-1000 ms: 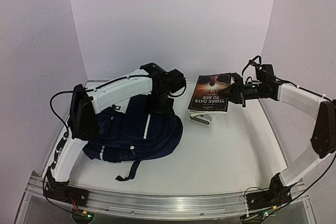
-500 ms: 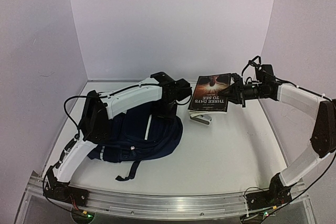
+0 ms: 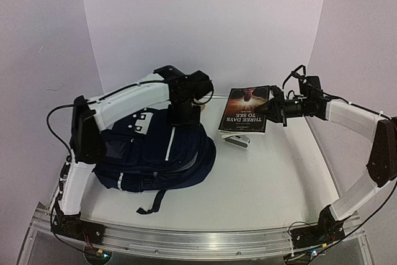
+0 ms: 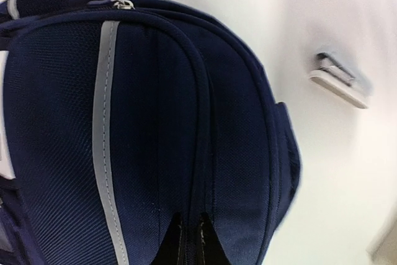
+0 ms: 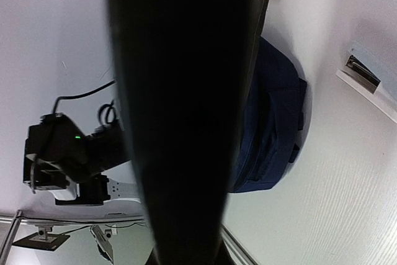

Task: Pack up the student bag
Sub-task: Place the book in the student bag.

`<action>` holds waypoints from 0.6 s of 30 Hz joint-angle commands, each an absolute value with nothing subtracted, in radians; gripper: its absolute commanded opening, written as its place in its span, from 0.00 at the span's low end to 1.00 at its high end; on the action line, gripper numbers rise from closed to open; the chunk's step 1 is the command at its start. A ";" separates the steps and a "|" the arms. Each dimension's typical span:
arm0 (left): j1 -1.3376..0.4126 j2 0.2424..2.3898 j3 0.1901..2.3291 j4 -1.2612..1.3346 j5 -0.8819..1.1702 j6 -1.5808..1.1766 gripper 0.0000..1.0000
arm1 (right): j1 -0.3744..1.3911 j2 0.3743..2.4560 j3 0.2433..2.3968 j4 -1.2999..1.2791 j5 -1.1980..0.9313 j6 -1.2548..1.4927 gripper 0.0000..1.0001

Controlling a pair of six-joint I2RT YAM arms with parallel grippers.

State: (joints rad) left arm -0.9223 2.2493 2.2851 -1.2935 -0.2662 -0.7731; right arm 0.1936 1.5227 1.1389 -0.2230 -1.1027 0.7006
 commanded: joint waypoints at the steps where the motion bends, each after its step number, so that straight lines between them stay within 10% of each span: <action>1: -0.907 1.987 2.201 -1.108 -0.147 -0.745 0.00 | 0.223 1.524 1.127 -0.088 -1.113 0.731 0.00; 18: -0.797 1.635 1.707 -0.487 0.135 -0.843 0.00 | 0.531 1.709 1.088 0.556 -0.934 1.066 0.00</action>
State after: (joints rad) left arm -0.8016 1.7145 1.6849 -0.7540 0.0545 -0.8109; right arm 0.4443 1.6548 1.1044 0.2056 -1.0004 0.9288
